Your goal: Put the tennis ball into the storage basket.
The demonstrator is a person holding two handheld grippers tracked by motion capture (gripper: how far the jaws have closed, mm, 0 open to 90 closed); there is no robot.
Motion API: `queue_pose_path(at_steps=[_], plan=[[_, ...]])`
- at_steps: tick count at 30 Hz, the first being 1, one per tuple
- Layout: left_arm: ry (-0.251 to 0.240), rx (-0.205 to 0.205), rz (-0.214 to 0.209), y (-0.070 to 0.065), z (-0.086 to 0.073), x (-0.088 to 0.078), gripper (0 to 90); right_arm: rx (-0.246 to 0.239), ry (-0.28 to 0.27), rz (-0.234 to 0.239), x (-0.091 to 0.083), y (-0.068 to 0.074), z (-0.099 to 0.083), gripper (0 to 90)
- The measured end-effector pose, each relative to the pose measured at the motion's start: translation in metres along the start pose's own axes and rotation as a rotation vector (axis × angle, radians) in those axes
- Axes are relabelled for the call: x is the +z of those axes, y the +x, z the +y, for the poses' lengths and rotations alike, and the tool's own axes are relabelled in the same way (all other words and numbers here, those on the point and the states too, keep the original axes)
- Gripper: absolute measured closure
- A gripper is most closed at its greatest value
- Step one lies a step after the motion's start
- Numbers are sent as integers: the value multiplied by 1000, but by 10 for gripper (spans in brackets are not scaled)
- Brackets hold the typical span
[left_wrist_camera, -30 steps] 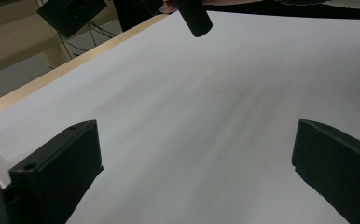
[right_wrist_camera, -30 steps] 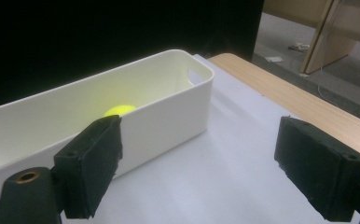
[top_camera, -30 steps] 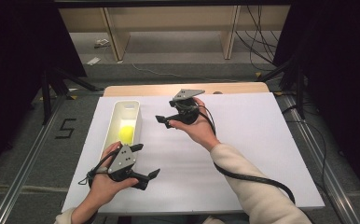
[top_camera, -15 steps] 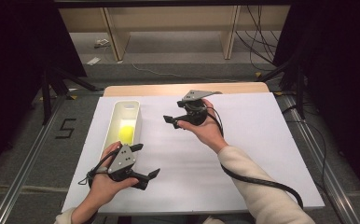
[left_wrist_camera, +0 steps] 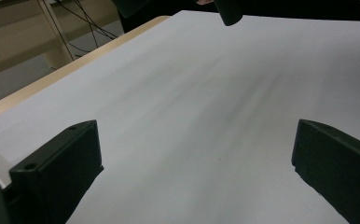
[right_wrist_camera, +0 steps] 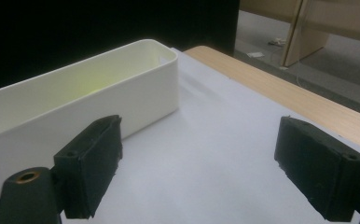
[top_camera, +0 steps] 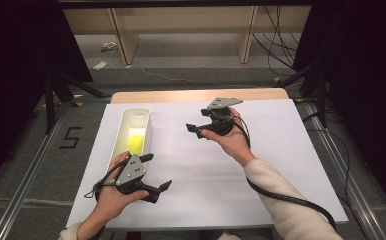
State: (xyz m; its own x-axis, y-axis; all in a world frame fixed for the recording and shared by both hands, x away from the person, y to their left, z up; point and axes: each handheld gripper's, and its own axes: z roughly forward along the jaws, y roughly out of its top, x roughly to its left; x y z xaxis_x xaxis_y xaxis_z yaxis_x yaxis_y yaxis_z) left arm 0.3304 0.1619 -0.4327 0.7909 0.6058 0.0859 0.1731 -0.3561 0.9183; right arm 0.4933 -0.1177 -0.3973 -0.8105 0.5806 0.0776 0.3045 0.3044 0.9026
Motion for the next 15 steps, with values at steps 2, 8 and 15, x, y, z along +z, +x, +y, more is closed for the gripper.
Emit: queue_pose_path(at_steps=[2,8,15], plan=[[1,2,-1,0,0,0,9,1,2,-4,-3,-1,-1,156],[2,2,1,0,0,-1,9,12,-7,-18,-16,-5,-4,156],[-3,-4,3,0,0,-1,9,24,-7,-38,-31,-11,-16,156]])
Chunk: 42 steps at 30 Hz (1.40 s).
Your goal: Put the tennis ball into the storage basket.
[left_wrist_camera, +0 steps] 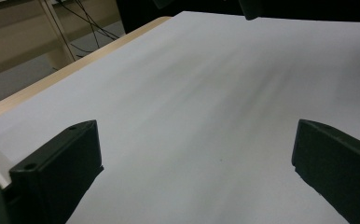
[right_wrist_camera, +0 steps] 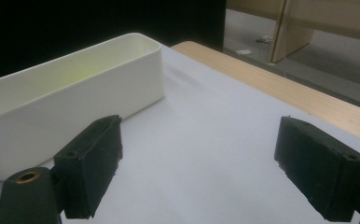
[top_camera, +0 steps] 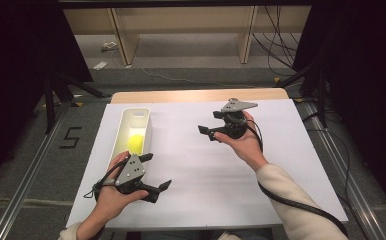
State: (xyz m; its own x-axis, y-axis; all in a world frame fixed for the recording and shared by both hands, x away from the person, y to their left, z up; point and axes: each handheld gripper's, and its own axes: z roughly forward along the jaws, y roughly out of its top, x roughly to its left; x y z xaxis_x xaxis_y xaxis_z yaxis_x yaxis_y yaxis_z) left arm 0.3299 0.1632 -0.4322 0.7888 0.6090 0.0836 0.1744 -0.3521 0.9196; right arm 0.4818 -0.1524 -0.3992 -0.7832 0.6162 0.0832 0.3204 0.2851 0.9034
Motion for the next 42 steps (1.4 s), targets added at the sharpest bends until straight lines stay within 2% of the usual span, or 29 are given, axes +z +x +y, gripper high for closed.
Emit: queue_pose_path(at_steps=[13,22,36,42], plan=[[3,1,3,0,0,0,8,20,-7,-45,-37,-10,-19,156],[4,6,3,0,0,0,8,21,4,-78,-64,-12,-35,156],[8,-1,5,0,-1,-1,8,38,-14,-130,-107,-18,-54,155],[10,-2,3,0,-1,0,8,50,-19,-147,-120,-19,-63,155]])
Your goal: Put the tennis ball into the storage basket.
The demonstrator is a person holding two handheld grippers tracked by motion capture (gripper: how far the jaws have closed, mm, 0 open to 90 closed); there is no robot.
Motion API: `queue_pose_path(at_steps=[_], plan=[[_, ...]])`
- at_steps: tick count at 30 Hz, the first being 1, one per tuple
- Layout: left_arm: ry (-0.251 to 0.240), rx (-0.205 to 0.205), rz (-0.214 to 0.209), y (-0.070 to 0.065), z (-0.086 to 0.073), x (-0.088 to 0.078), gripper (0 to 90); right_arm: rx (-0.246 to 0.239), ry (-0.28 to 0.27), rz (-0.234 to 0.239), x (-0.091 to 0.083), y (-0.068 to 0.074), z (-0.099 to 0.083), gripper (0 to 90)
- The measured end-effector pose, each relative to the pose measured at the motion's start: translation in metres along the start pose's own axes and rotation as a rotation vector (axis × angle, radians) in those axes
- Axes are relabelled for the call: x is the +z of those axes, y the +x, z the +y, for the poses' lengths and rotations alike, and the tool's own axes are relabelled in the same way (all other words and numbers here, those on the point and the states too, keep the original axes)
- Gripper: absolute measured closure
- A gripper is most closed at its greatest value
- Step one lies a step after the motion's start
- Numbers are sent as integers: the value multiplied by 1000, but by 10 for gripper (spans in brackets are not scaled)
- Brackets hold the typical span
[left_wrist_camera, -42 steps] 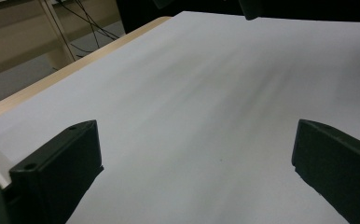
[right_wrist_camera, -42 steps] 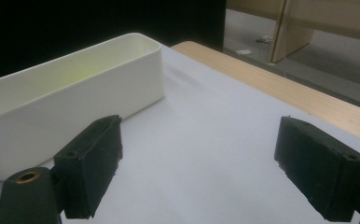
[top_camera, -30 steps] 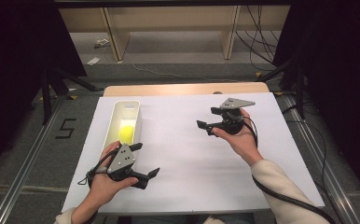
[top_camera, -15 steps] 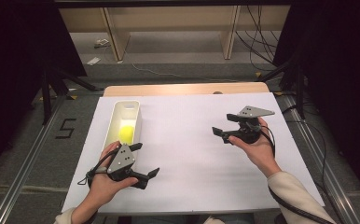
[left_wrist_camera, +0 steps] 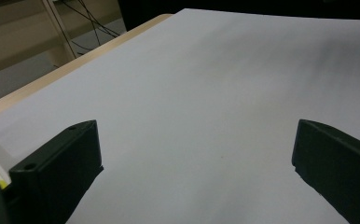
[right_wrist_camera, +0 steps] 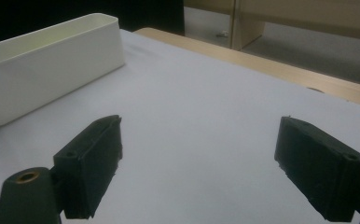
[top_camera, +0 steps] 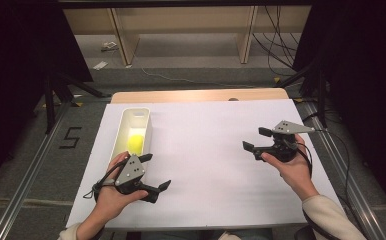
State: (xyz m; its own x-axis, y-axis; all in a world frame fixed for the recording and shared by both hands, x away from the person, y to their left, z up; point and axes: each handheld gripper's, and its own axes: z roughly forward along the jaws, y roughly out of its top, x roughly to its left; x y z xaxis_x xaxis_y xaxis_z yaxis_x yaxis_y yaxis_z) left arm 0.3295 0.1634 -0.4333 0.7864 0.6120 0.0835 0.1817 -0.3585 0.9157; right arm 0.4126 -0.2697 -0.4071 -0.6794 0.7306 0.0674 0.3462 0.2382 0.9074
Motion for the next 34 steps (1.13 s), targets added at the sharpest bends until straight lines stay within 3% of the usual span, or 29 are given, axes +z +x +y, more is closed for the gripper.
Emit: queue_pose_path(at_steps=[21,34], plan=[[0,-3,-1,0,0,0,8,22,1,-21,-25,-2,-22,155],[-4,-6,-9,0,0,0,8,28,5,-18,-27,-2,-28,155]])
